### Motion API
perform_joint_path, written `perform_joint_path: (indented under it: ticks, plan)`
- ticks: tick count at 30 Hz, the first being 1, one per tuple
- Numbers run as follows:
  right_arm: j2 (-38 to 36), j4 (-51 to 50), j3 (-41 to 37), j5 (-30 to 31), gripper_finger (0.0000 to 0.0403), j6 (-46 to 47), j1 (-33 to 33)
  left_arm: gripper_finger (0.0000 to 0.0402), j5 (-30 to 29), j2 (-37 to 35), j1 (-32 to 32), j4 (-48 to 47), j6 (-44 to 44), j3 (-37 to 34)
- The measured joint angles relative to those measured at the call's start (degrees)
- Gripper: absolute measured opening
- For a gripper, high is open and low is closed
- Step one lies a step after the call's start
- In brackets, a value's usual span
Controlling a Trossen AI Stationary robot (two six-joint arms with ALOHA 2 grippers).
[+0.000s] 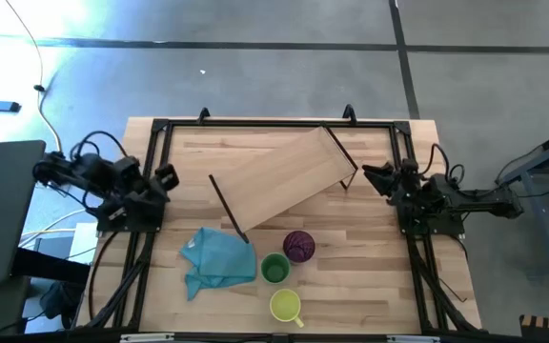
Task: Stack small to large cups/mugs on shelf
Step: Put the yellow cup on the shelf
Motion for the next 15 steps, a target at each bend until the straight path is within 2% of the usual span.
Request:
perform_joint_path:
  ticks: [6, 11, 15]
  plan:
    - [0.0, -1.0, 0.0, -1.0, 0.0197, -9.9, 0.0, 0.0106, -0.8, 14.0, 0.0, -16.9, 9.3, 16.9]
    - [0.0, -1.5, 0.0, -1.2, 0.0197, -10.9, 0.0, 0.0106, -3.0, 26.5, 0.0, -31.1, 16.1, 30.1]
    - [0.0, -2.9, 0.0, -1.3, 0.0197, -11.3, 0.0, 0.0106, -3.8, 35.9, 0.0, -43.7, 17.0, 39.5]
